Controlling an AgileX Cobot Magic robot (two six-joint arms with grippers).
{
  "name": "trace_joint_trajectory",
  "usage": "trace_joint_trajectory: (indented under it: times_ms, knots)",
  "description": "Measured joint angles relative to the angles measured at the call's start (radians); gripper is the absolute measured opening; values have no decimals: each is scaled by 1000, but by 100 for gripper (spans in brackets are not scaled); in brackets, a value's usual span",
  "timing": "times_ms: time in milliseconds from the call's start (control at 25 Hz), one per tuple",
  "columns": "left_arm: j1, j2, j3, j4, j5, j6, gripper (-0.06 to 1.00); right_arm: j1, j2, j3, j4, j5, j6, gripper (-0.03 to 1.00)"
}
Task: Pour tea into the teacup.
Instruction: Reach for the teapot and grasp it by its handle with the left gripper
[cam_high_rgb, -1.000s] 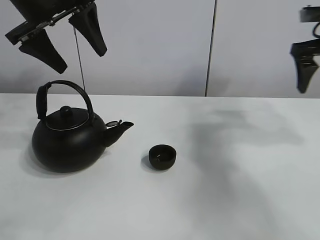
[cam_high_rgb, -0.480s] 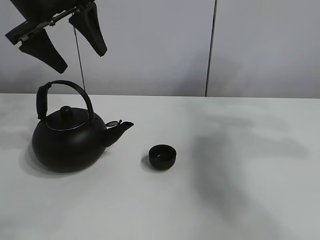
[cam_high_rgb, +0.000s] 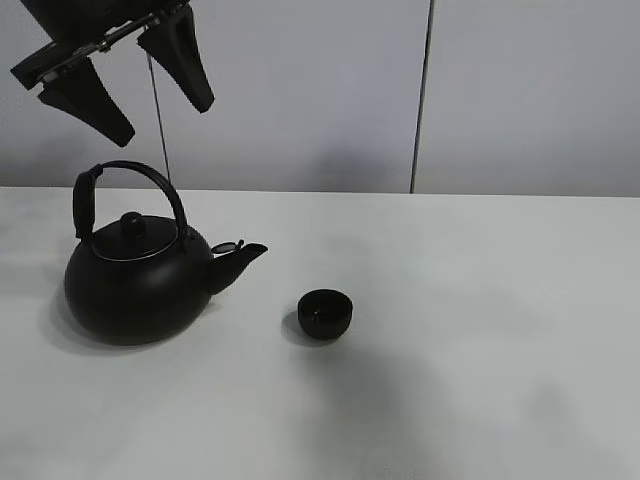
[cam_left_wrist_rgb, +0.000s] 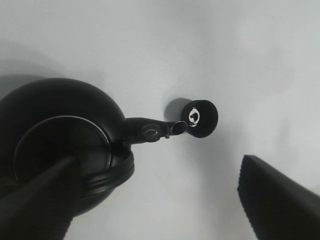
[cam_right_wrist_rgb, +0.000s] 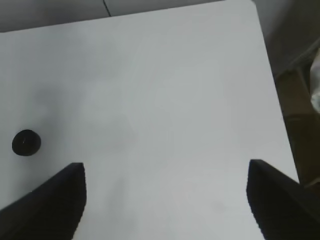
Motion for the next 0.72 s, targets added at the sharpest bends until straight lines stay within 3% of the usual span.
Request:
trace_joint_trajectory:
  times_ms: [280,520,720]
  knots:
    - [0,0,0,0,0,0,62,35,-508,391,-94,-199,1,60]
    - [0,0,0,0,0,0,62,97,-805,632,-88,-197,41,60]
    - [0,0,0,0,-1,0,62,97,-953,704,-80,-166,56,60]
